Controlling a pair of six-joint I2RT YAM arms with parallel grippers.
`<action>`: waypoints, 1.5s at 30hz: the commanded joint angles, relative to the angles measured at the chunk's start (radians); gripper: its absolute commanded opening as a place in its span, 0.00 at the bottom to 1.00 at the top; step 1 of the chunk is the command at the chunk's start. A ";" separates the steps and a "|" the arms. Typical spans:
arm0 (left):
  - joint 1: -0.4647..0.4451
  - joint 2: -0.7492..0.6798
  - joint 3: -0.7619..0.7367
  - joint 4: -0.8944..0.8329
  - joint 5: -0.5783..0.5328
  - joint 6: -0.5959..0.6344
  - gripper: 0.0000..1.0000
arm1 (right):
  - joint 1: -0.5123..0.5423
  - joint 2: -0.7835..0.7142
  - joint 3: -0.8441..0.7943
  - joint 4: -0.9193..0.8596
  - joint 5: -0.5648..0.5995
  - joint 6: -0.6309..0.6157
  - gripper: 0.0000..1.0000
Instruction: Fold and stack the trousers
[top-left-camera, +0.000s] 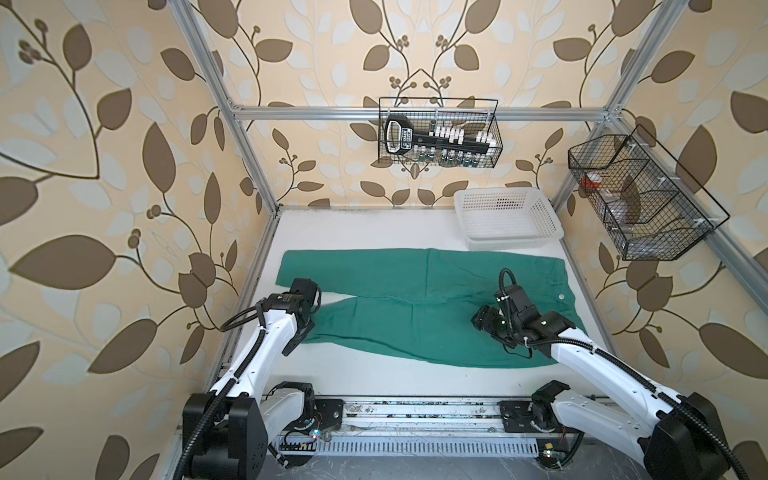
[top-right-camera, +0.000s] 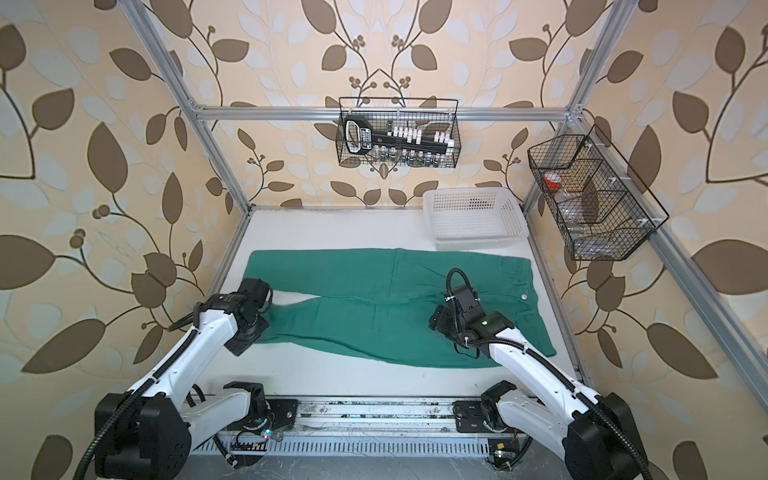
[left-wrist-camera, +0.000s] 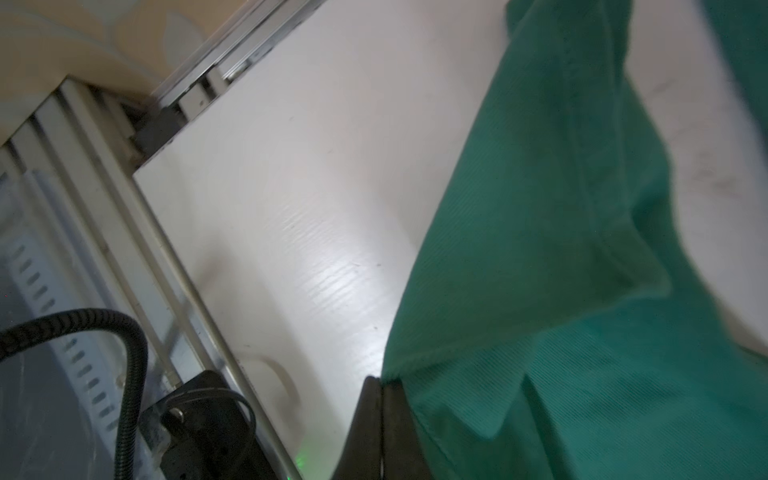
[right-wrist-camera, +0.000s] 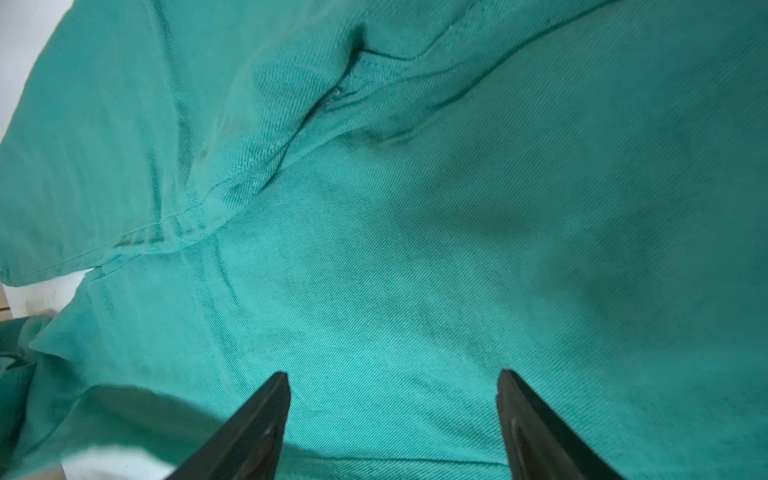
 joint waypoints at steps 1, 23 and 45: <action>0.062 -0.009 -0.002 -0.012 -0.049 -0.117 0.00 | -0.005 -0.020 -0.026 -0.003 -0.009 -0.005 0.79; 0.146 0.023 0.157 -0.006 -0.001 -0.005 0.75 | -0.007 0.089 0.077 0.119 -0.100 -0.174 0.80; 0.186 0.450 0.232 0.137 0.222 0.165 0.55 | 0.064 0.361 0.111 0.490 -0.173 -0.292 0.86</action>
